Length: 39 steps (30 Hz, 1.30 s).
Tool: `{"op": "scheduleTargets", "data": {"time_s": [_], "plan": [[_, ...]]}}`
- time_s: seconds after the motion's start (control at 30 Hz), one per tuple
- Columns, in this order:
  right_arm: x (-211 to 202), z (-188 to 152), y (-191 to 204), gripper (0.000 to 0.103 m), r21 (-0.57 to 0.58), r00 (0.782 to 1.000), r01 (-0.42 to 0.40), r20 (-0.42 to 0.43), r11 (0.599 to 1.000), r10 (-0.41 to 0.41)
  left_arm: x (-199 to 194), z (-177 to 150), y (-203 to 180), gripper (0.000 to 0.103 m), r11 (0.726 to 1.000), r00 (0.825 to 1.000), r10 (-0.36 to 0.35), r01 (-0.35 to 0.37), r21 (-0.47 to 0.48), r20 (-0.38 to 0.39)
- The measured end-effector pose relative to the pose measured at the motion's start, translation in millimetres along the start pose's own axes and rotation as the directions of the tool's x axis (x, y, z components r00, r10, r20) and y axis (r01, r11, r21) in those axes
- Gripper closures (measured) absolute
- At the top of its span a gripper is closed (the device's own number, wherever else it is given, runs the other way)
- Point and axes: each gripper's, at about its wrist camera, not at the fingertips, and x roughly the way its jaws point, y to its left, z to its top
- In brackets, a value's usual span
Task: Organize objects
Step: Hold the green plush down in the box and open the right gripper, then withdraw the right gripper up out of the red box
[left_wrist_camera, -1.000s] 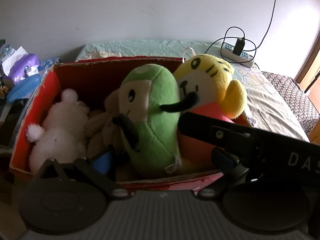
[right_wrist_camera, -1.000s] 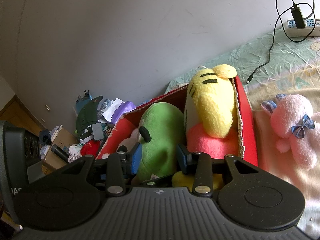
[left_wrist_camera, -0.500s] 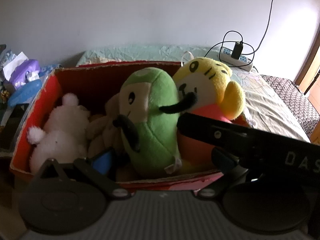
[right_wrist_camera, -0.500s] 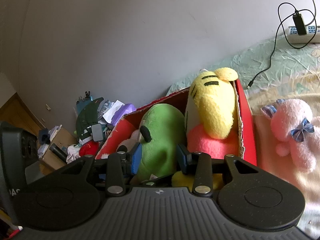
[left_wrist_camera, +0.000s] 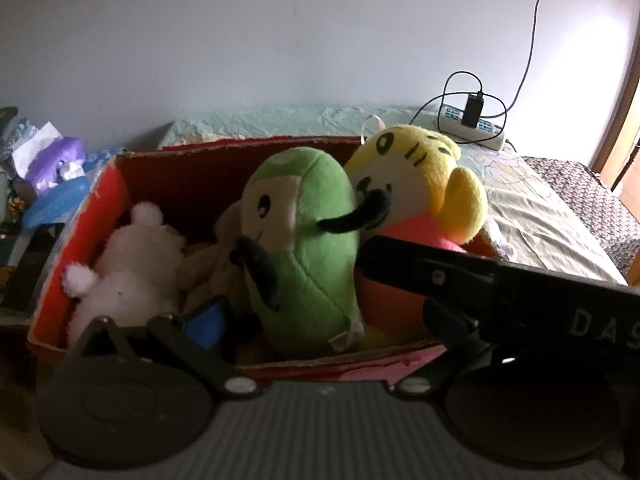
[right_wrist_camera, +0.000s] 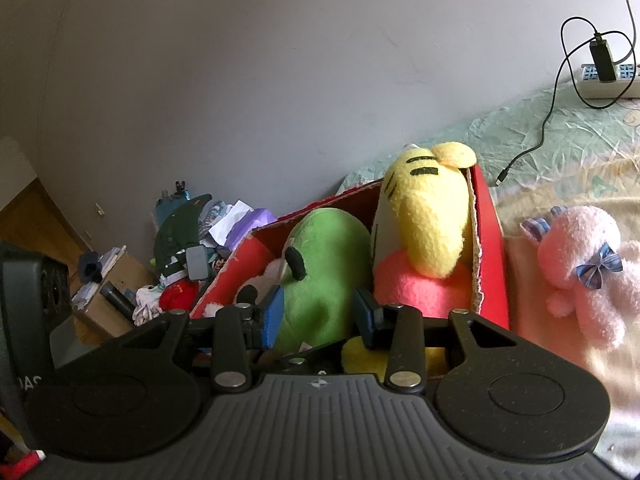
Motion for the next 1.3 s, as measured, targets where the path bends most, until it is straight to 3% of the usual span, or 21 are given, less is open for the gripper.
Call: {"op": "scheduleTargets", "data": {"time_s": [0.23,0.3,0.57,0.8,1.3], "plan": [[-5.9,2.1,-5.7,0.063,-0.008,0.999,-0.037,-0.016,0.999,0.037,-7.4,-1.8,-8.2,0.001,0.998,0.998,0.065,-0.065,-0.005,0.012],[-8.0,1.7,-6.6,0.054,-0.009,1.000,-0.028,-0.014,1.000,0.028,-8.7,-2.1,-11.1,0.001,0.996,0.996,0.085,-0.085,-0.009,0.012],[-14.5,5.1,-24.3,0.057,0.077,0.998,-0.048,-0.024,0.996,0.050,-8.7,2.6,-18.9,0.001,0.989,0.989,0.148,-0.148,-0.027,-0.021],[-16.7,4.4,-24.4,0.057,0.068,0.998,-0.060,-0.031,0.996,0.062,-9.6,2.7,-26.6,0.001,0.980,0.980,0.196,-0.197,-0.025,-0.031],[-16.9,4.6,-25.1,0.057,0.056,0.999,-0.048,-0.017,0.997,0.049,-9.1,3.1,-28.2,0.001,0.981,0.980,0.196,-0.196,0.000,-0.024]]}}
